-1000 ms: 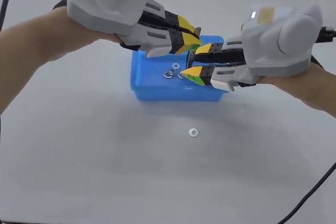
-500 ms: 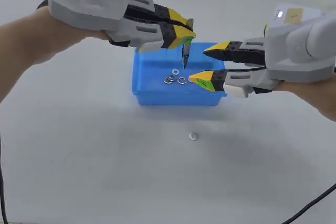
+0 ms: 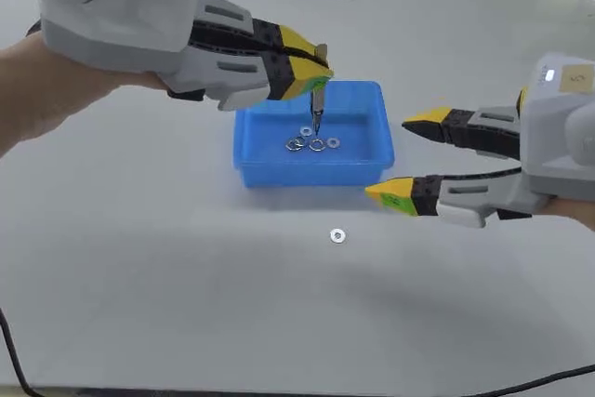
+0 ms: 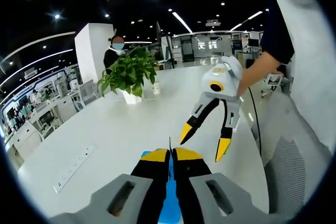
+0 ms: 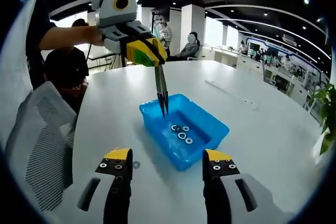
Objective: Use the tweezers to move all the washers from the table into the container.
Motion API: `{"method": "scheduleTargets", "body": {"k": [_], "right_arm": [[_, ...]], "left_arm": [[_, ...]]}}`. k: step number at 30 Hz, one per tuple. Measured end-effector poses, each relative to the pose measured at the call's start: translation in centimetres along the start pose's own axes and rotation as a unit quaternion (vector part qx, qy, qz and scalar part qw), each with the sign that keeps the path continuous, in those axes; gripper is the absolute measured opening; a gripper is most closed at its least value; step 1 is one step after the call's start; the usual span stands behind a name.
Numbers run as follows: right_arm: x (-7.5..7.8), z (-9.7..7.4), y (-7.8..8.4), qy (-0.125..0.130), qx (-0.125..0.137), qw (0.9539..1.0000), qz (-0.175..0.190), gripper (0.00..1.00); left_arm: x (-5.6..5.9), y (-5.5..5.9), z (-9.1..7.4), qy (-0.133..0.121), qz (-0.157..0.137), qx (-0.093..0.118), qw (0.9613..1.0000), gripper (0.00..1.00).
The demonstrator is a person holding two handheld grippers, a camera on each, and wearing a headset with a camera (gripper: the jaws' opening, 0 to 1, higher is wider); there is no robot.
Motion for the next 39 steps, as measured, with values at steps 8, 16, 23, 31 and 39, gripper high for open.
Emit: {"method": "scheduleTargets", "body": {"k": [8,16,23,31,39], "right_arm": [[-2.0,-0.9,1.0,-0.005,-0.008,0.9999,0.009,0.65],[-3.2,-1.3,1.8,-0.014,-0.017,0.9997,0.013,0.65],[-3.8,-1.5,3.0,-0.024,-0.028,0.9991,0.022,0.65],[-4.1,-1.5,3.9,-0.034,-0.037,0.9980,0.039,0.65],[-3.9,-1.6,4.4,-0.033,-0.039,0.9976,0.046,0.65]], "left_arm": [[3.0,0.2,-0.4,0.015,-0.005,0.010,0.9998,0.06],[5.8,0.9,-0.2,0.029,-0.007,0.010,0.9995,0.06],[7.8,1.9,0.7,0.046,-0.011,0.003,0.9989,0.06],[8.6,2.1,1.9,0.053,-0.022,0.002,0.9983,0.06],[8.4,2.4,3.0,0.056,-0.023,0.000,0.9982,0.06]]}}
Point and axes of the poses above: the centre of the closed fingertips' face, and the gripper's own axes: z roughly forward along the fingers, x roughly to its right, y roughly out of its underside, the point moved 8 cm from there along -z, roughly backward along the fingers, and after that the axes turned 11 degrees about -x, right-handed, at the moved point
